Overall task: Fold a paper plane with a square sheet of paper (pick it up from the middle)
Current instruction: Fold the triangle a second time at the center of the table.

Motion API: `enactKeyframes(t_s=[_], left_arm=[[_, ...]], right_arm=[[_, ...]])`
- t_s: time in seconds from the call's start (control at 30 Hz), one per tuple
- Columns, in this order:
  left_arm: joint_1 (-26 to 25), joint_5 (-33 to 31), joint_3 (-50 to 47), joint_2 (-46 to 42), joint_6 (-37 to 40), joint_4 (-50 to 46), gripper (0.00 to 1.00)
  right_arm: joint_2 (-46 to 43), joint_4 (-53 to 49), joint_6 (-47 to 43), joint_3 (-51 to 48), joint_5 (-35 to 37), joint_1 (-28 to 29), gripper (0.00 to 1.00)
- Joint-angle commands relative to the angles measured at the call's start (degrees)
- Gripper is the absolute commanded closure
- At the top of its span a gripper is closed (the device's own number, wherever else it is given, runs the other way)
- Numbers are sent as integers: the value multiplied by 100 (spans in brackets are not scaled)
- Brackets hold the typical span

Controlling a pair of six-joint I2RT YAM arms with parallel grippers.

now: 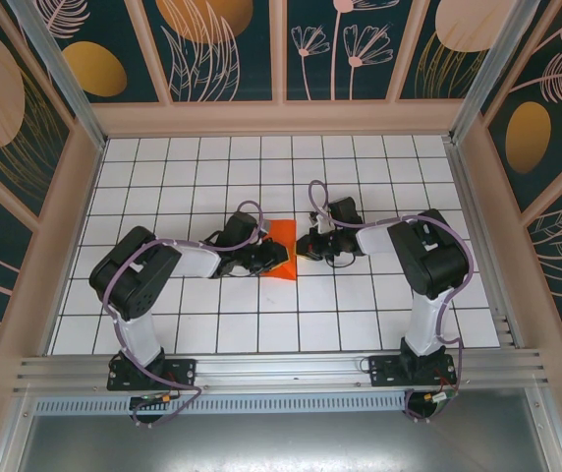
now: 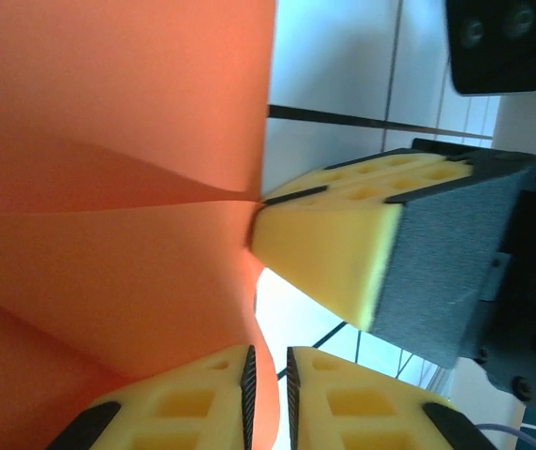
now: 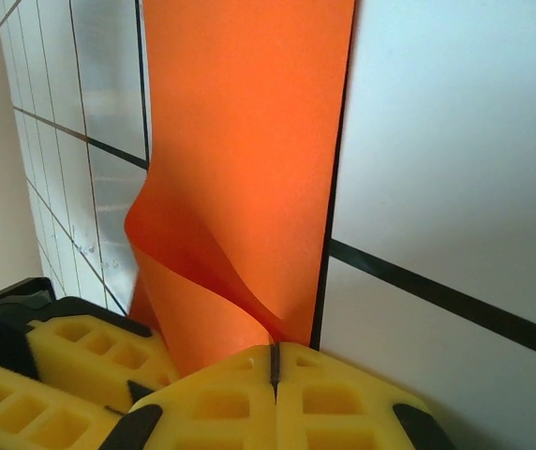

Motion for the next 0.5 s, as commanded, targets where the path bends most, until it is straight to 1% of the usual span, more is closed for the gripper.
enactKeyframes(t_s=[0.0,0.1,0.47], left_arm=[[-17,-108,143,-273,-18,174,81],[-17,-304,212,-161,-11,-24,84],[-16,-302,220,147,-10,-229,86]], right_arm=[[85,-74,-165,114,-32,-46,100],[88,-78,-173,128,-30,-47,100],[102,-120,-174,136,-56,-47,100]])
